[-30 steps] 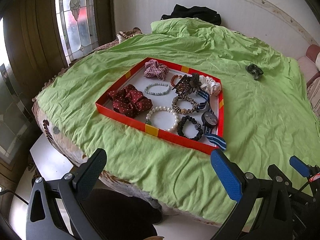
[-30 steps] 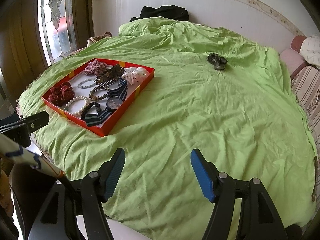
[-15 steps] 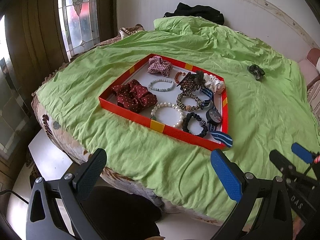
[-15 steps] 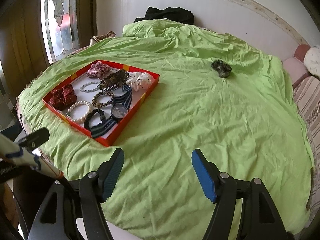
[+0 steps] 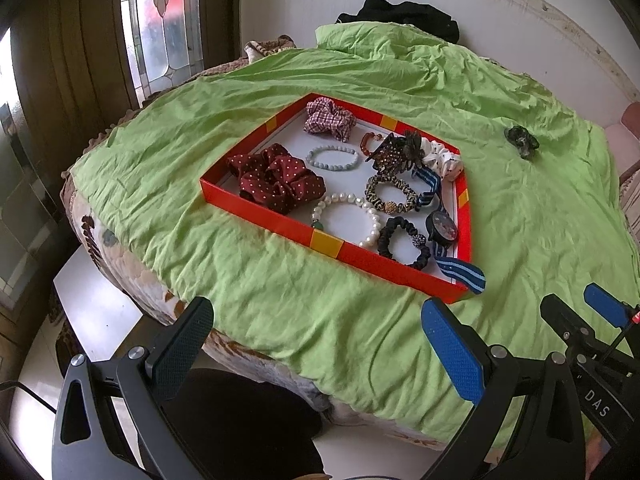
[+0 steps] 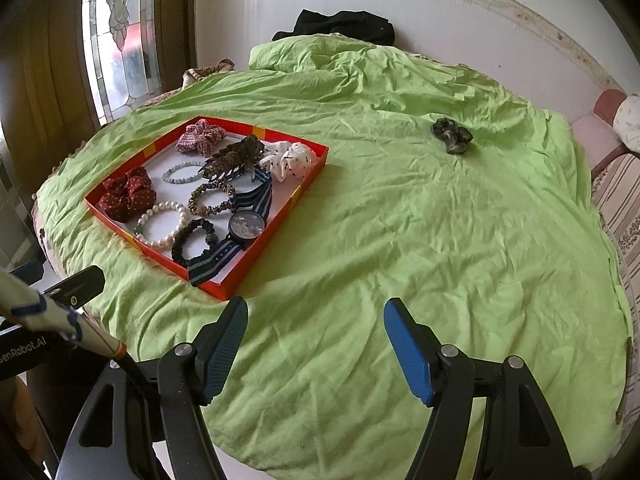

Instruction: Organize jewelry

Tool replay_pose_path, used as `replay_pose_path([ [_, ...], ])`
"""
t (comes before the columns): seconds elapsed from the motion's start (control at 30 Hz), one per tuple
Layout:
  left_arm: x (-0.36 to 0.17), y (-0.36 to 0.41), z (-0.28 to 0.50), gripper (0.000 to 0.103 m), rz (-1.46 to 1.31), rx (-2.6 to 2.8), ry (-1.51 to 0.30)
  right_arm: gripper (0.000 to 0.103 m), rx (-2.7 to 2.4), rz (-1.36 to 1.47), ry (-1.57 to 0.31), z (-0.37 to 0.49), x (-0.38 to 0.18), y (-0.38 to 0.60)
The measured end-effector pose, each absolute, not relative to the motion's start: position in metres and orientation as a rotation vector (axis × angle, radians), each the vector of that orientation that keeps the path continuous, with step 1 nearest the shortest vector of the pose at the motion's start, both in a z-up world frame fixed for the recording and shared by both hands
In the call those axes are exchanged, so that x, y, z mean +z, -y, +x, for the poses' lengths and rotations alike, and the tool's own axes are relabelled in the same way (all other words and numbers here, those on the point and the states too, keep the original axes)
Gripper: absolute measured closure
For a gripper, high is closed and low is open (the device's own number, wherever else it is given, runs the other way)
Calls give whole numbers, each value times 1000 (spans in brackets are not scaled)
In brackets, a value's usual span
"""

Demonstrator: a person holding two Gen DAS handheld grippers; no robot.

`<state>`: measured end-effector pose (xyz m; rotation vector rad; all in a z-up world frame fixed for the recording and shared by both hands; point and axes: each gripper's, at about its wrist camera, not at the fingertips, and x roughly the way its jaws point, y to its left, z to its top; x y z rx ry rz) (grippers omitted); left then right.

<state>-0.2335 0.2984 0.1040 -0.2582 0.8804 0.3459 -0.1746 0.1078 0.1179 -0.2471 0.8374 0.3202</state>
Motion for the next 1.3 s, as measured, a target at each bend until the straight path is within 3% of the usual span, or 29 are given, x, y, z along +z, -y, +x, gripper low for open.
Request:
replay_pose_path([
  [0.87,94,-309,-228,0,-292,356,-908,28,347,-273,-861,-175,105,-124],
  [1.3,116,-315,-234,0,-301,426,-883,27,409,-225,-873,-180,105,-120],
])
